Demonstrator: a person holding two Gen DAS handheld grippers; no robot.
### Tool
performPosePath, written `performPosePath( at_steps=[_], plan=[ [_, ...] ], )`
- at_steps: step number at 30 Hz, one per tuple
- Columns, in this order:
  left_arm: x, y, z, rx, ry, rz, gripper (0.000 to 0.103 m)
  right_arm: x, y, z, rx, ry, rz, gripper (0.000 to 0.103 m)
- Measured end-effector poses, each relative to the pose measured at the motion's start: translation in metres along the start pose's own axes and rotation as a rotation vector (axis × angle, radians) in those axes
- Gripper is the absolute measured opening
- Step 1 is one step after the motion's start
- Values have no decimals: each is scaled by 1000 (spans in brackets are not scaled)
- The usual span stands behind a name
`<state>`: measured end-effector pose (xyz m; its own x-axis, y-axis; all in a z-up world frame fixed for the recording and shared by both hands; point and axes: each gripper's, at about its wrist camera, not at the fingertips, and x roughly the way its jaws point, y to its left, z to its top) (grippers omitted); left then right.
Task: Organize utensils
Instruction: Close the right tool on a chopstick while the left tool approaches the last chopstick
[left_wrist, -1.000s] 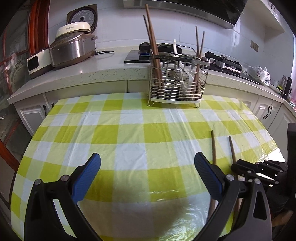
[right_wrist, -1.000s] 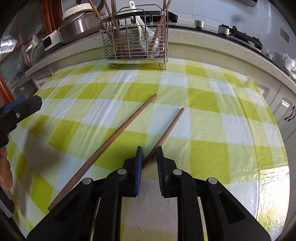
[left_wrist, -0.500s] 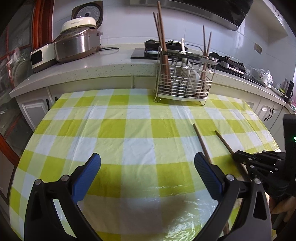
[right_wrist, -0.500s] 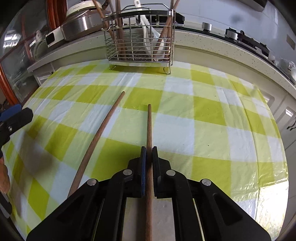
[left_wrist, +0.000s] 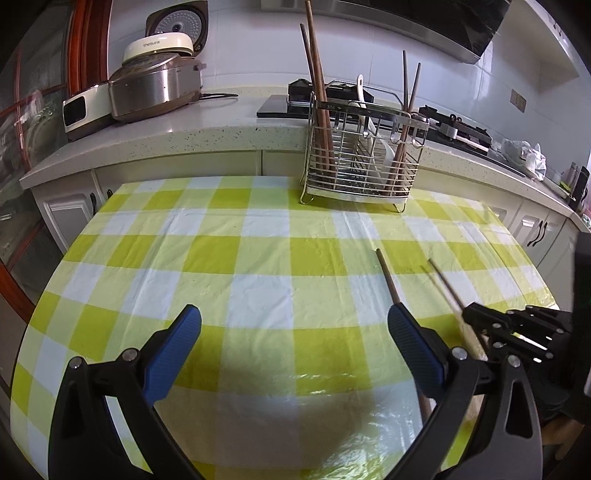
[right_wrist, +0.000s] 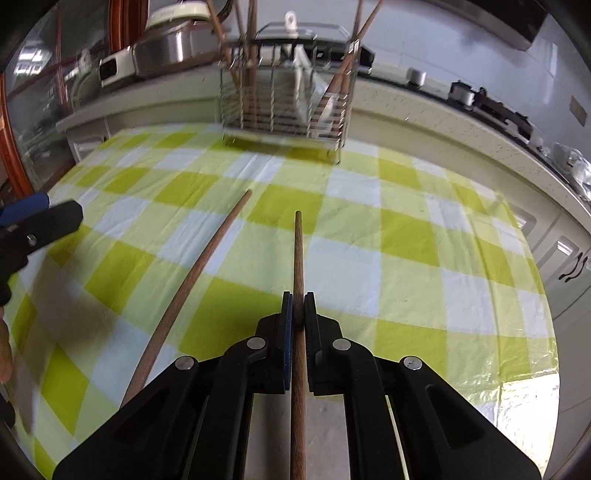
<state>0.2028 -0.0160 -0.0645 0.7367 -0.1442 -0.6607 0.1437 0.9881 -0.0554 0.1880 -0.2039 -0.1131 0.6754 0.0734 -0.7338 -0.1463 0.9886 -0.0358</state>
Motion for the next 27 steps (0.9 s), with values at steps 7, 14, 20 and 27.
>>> performPosePath(
  at_steps=[7,14,20,27],
  plan=[
    [10,-24,1,-8,15,4,98,-29,-35,1,105,-120,-10,7],
    [32,-60,0,12,58,3,97,-43,-63,-10,139,-129,-10,7],
    [56,-83,1,-14,132,9,87,-49,-85,-19,165,-123,1,7],
    [79,-101,-3,-1,178,36,69,-56,-110,-30,191,-123,9,7]
  ],
)
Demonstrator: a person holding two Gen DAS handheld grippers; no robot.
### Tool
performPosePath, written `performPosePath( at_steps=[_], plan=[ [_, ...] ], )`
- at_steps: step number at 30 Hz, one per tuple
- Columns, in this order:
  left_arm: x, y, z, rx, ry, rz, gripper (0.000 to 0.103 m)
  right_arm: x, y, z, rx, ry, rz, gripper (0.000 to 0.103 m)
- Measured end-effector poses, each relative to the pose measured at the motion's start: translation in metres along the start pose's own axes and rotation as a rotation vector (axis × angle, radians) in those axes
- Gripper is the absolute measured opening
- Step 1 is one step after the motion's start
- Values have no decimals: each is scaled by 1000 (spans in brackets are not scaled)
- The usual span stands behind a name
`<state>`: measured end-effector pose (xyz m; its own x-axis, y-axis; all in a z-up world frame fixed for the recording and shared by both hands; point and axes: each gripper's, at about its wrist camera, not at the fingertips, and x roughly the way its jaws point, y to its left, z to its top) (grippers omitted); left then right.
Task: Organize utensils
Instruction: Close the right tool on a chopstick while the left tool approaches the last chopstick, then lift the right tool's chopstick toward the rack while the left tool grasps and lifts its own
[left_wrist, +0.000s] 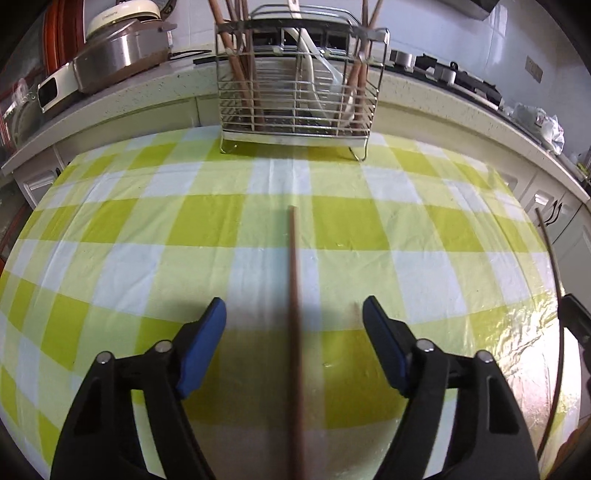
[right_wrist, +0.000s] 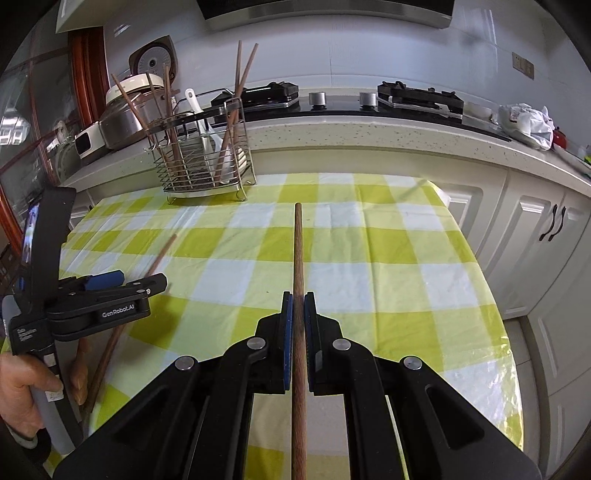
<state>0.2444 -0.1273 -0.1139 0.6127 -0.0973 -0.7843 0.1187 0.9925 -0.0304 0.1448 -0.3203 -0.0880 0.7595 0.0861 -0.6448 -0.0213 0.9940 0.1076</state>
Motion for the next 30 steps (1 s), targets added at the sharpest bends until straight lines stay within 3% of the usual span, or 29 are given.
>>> performPosePath(
  at_steps=[4,8,11,14,18,21,30],
  plan=[
    [3,-5,0,29,2,40,60,-2,-11,-2,22,0,3,7],
    [3,-8,3,59,3,28,50,-2,-17,-3,40,1,5,7],
    [3,-10,6,91,8,16,19,-1,-18,-4,43,5,4,7],
    [2,-13,5,117,10,17,6,-2,-17,-5,46,9,6,7],
    [-2,-5,2,83,3,-17,6,-2,-12,-4,42,13,5,7],
    [-14,4,-1,62,-45,-26,6,-4,-9,-2,39,8,7,7],
    [-71,35,4,36,-259,-78,6,-17,13,13,57,-93,31,7]
  ],
)
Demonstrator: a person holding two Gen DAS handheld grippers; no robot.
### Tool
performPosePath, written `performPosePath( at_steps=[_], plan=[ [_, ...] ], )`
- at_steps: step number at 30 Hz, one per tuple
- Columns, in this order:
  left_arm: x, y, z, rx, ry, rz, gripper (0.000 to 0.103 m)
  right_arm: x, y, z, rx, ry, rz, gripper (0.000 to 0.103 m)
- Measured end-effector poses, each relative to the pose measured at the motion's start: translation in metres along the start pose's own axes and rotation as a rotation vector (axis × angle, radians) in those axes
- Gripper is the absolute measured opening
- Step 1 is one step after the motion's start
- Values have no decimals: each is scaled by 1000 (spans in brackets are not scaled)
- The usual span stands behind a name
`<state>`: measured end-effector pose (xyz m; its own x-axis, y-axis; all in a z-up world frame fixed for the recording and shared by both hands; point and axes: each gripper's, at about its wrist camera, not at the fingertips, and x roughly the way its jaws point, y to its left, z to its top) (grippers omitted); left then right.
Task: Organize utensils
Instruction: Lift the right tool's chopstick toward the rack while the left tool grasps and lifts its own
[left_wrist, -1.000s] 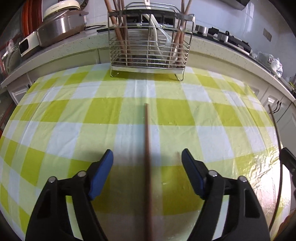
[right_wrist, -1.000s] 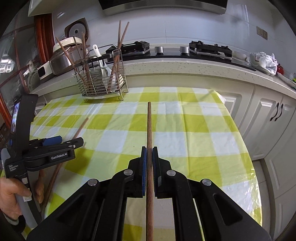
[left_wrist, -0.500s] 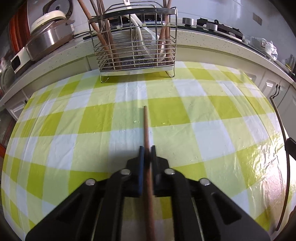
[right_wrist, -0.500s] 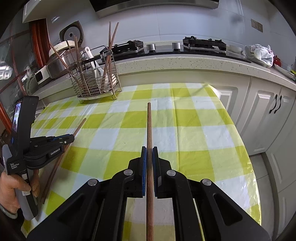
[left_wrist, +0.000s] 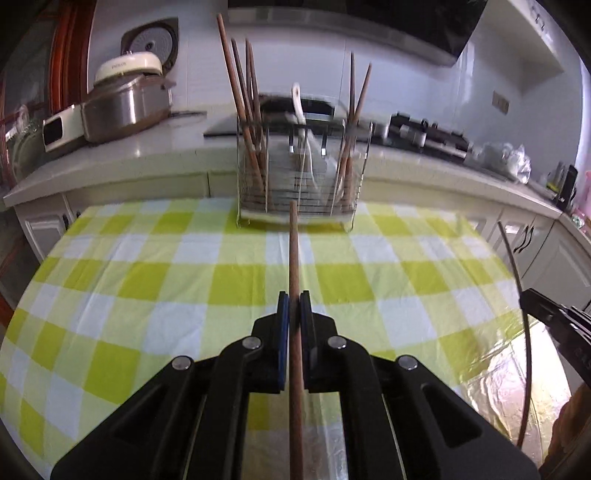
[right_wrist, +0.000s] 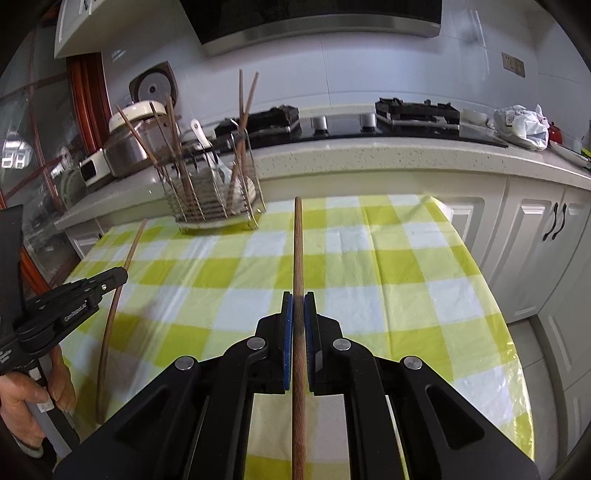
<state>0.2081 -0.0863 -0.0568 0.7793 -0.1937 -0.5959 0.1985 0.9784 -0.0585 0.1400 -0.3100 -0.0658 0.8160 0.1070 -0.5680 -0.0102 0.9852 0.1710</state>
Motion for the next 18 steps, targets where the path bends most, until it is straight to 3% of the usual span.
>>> performPosePath(
  at_steps=[7,18],
  plan=[
    [-40,10,21,26,-125,-6,6,-4,35,19,-47,-49,39,7],
    [-69,34,39,8,-188,7,6,-17,76,51,-101,-130,78,7]
  ],
)
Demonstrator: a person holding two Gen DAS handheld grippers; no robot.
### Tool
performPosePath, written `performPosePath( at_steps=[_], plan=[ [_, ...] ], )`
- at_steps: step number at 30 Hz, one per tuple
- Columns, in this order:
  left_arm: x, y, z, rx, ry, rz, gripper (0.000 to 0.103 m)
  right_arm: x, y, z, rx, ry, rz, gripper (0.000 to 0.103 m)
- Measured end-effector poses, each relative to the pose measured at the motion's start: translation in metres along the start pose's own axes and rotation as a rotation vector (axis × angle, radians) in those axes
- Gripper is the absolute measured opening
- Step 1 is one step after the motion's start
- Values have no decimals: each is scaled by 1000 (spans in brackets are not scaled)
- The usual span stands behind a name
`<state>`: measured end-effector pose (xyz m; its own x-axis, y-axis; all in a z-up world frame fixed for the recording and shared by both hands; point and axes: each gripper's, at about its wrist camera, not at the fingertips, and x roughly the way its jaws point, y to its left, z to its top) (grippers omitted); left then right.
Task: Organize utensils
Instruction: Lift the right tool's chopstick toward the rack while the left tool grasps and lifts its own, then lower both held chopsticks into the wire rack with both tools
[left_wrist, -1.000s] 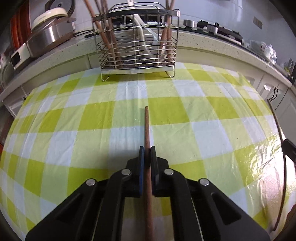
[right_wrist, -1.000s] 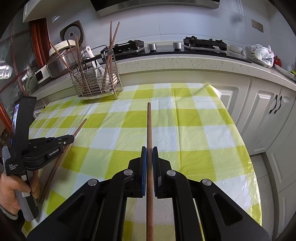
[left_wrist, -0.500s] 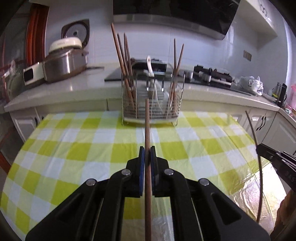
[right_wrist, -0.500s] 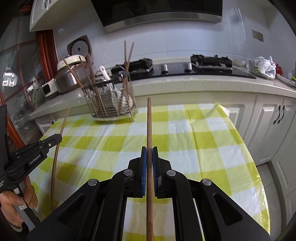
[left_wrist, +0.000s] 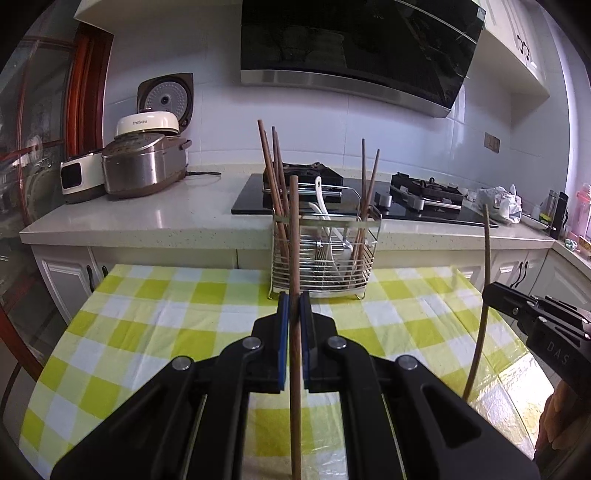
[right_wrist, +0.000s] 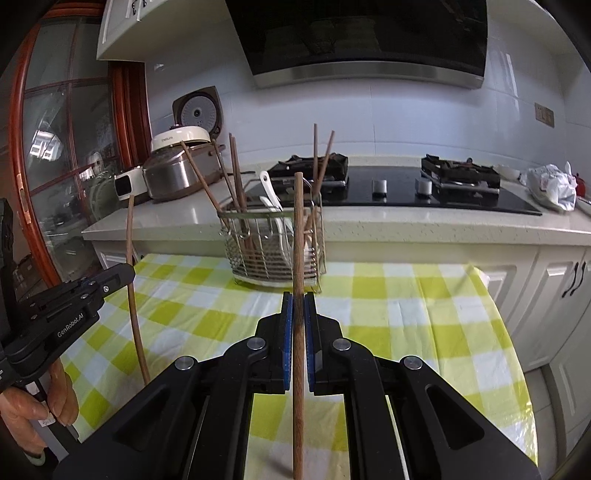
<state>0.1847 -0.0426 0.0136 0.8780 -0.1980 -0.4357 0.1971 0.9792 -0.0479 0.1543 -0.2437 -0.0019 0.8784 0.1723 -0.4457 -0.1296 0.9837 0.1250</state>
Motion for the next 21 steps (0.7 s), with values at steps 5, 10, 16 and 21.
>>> performPosePath(
  at_steps=[5,10,16,21],
  plan=[
    [-6,5,9,-4,-28,6,6,0,10,11,-18,-26,5,7],
    [-8,7,18,7,-49,3,6,-1,19,22,-49,-54,9,7],
    [6,5,37,39,-54,0,6,12,21,40,-82,-54,4,7],
    [14,7,57,46,-68,-5,6,24,20,59,-77,-57,6,7]
  ],
)
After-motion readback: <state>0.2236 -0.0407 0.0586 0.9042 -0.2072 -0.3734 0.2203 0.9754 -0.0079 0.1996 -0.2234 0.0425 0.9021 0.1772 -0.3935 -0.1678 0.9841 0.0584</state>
